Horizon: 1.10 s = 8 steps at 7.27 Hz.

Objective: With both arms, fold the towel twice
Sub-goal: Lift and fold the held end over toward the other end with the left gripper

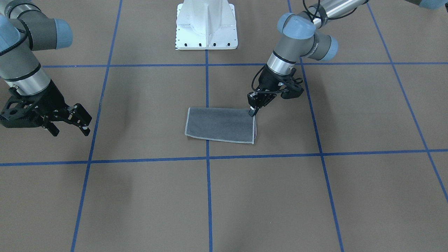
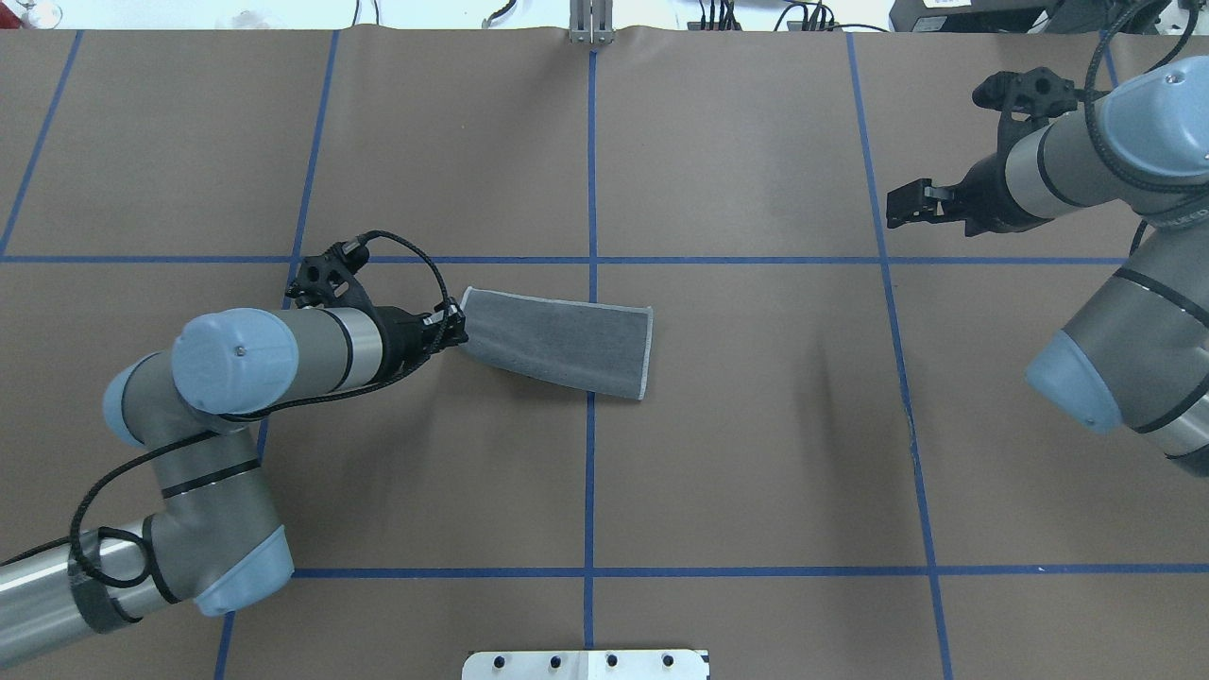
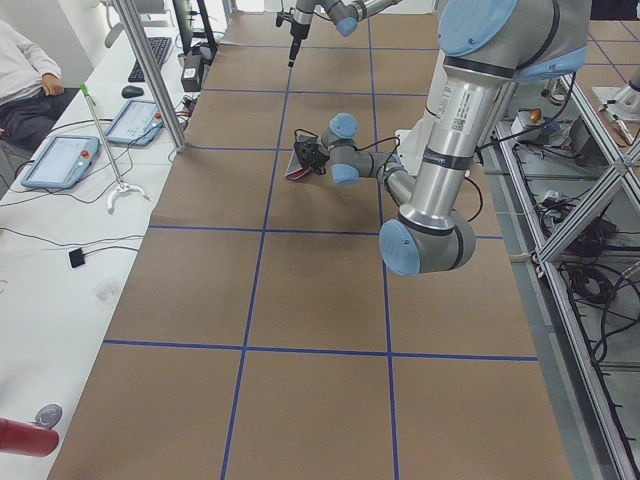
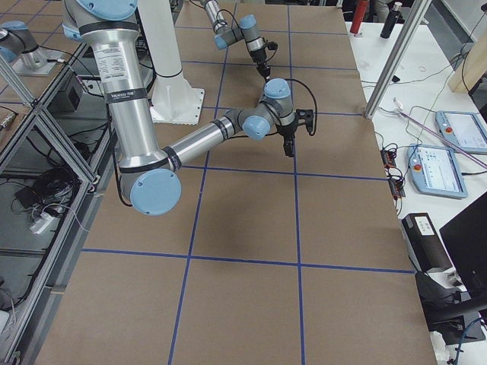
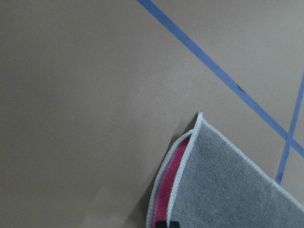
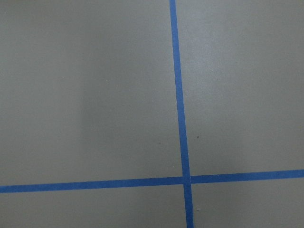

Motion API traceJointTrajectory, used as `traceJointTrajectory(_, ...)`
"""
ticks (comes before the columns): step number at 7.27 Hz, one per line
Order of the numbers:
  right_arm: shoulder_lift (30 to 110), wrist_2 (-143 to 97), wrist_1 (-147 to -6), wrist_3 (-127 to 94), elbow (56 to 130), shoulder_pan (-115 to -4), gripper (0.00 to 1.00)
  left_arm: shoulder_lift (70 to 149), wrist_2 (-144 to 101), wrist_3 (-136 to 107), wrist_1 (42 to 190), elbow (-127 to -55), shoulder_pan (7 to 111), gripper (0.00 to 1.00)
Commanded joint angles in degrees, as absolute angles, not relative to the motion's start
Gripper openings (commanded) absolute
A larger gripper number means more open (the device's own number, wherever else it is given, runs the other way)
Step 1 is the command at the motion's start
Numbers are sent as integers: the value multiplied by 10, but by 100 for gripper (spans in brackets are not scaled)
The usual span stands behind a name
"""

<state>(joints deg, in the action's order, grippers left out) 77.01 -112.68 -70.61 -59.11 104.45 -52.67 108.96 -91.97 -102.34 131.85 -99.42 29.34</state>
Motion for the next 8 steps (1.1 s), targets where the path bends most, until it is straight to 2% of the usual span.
traceJointTrajectory(1, 772, -1127, -706, -590, 1044, -527, 100, 1032, -913, -947, 1319, -1044, 320, 0)
traceJointTrajectory(5, 772, -1127, -706, -591, 1044, -527, 100, 1081, -870, -921, 1284, -1038, 263, 0)
traceJointTrajectory(8, 772, -1127, -706, -593, 1045, -527, 100, 1195, -845, -895, 1168, -1018, 234, 0)
